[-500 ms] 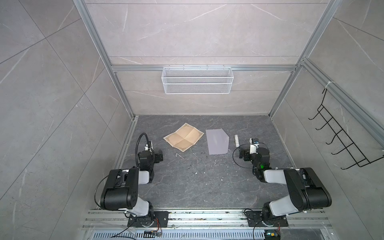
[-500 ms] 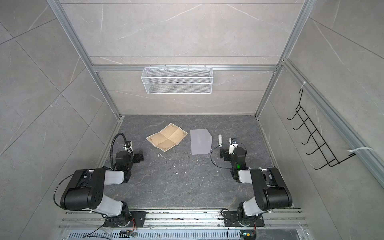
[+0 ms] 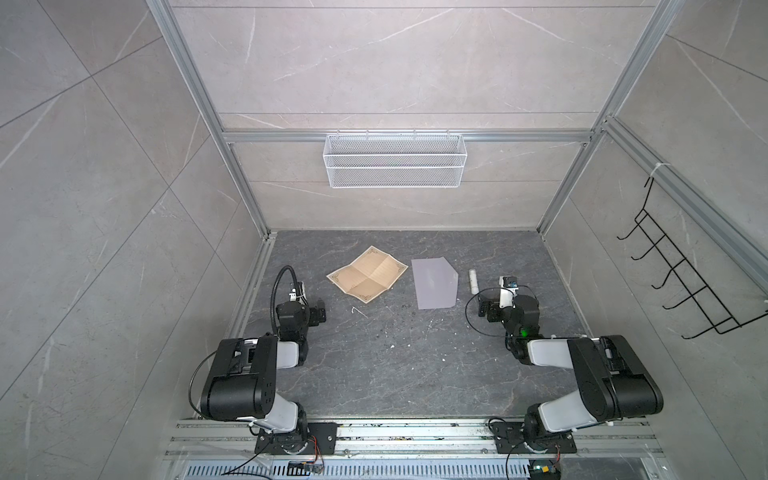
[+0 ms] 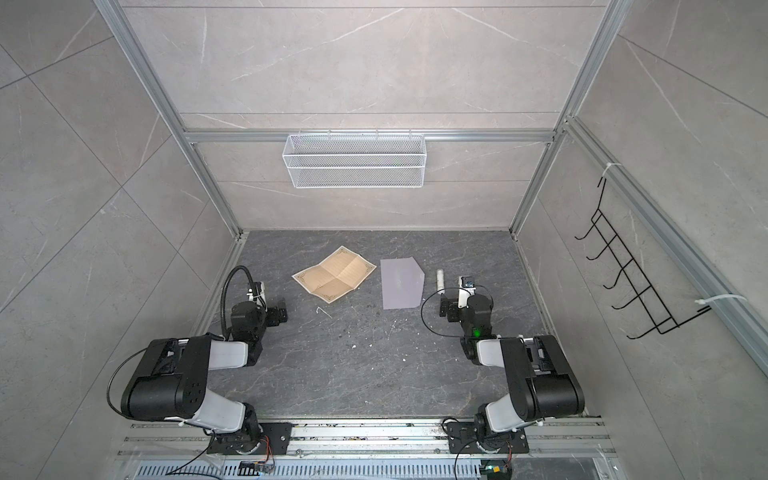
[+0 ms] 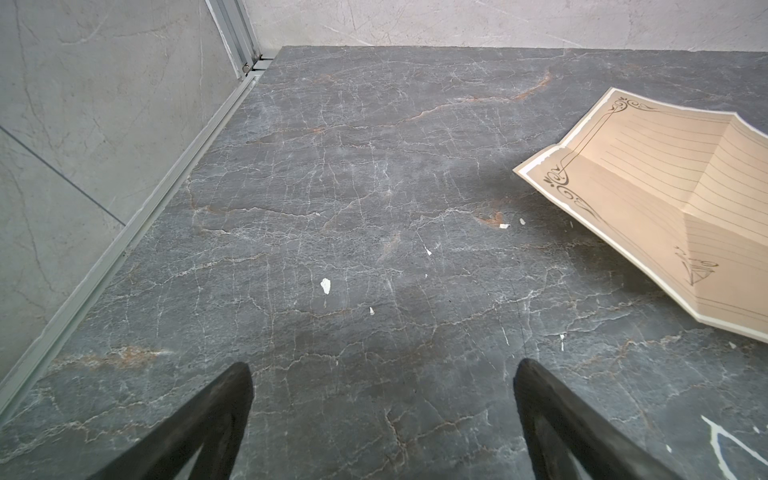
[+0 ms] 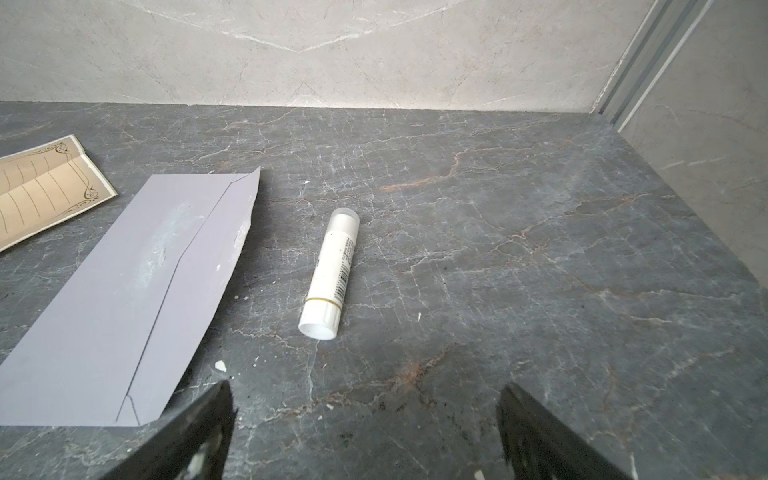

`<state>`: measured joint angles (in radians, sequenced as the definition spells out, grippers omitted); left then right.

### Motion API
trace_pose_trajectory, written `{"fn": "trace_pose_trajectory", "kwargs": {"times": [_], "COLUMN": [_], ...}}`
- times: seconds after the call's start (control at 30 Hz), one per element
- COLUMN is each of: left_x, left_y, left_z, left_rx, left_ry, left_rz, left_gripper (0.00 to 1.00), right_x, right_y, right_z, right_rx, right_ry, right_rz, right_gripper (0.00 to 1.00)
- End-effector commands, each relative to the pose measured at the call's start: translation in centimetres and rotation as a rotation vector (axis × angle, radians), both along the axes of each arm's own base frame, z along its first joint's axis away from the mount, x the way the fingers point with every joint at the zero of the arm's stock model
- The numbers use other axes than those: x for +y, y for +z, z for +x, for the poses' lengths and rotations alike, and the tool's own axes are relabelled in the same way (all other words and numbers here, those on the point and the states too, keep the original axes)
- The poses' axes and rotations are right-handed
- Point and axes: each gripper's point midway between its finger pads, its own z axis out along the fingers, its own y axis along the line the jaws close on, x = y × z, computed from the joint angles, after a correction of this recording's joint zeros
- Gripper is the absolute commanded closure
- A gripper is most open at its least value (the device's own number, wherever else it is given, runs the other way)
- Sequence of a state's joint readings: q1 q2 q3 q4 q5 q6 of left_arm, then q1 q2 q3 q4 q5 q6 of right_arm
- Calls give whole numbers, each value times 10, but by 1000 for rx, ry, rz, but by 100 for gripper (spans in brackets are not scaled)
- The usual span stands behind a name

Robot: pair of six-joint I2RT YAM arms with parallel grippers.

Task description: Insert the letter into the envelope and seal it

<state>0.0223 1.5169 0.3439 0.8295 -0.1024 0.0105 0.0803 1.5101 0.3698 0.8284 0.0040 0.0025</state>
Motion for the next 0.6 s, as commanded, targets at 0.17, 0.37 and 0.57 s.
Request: {"fn": "trace_pose_trajectory", "kwargs": {"times": [0.17,0.37,0.57], "left_x": [2,2,8], "left_y": [16,15,24], "left_z": [7,7,5], "left_rx": [-49,-47,-76], "left_ry": [7,7,43], "left_rz": [-10,-10,-2], "left_gripper": [0,0,0], "right_x": [2,2,3], "right_y": [5,4,11], "right_z": [3,3,5], "right_rx": [-20,-20,-14], "right_ry": [6,5,17], "right_rz": [-15,-15,-17], "right_gripper": [1,1,1]}}
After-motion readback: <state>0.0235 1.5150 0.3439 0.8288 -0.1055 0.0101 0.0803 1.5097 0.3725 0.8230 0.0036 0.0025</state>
